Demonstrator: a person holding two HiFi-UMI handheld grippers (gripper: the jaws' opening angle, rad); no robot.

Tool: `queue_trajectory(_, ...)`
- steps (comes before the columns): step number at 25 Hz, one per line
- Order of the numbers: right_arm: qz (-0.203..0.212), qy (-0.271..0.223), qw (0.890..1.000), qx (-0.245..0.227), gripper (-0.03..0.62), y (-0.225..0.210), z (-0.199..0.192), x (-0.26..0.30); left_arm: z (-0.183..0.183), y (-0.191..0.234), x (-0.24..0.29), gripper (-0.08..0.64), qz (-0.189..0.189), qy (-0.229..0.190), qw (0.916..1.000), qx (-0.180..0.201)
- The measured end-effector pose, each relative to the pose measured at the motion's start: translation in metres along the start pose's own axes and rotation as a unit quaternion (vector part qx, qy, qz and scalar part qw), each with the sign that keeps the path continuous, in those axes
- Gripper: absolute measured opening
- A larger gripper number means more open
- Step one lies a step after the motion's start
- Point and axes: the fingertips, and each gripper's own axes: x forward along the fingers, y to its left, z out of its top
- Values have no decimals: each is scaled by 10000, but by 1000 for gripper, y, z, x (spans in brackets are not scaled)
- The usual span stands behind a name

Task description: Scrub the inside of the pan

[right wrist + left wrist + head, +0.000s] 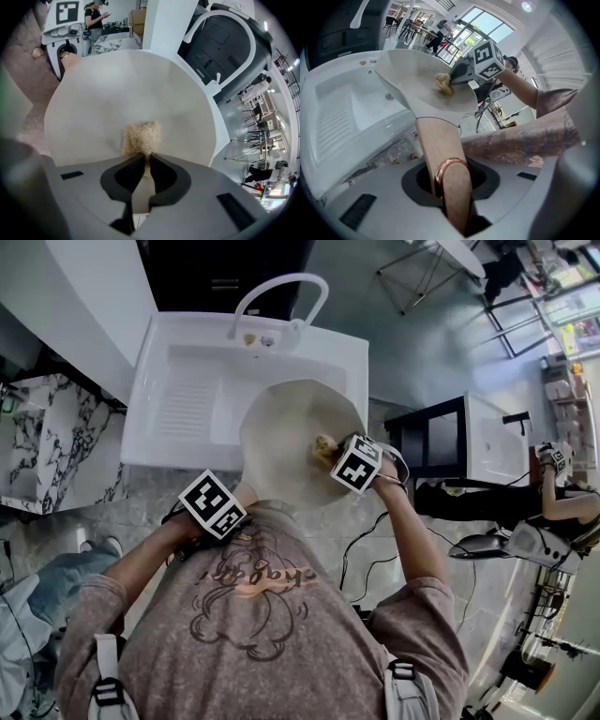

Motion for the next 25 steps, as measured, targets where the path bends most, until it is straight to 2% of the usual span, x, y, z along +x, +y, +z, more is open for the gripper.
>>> queue_trajectory(7, 513, -73, 9985, -155, 49, 41, 8, -1, 0, 0, 0, 106, -19, 3, 10000, -85)
queue_trajectory(13, 1300, -438, 9905, -105, 49, 76, 31, -10, 1, -1, 2, 106, -19, 13, 10000, -69)
queue_trajectory(25, 1220, -735, 9882, -564, 49, 93, 86, 6, 2, -1, 6, 106, 45, 68, 10000, -38)
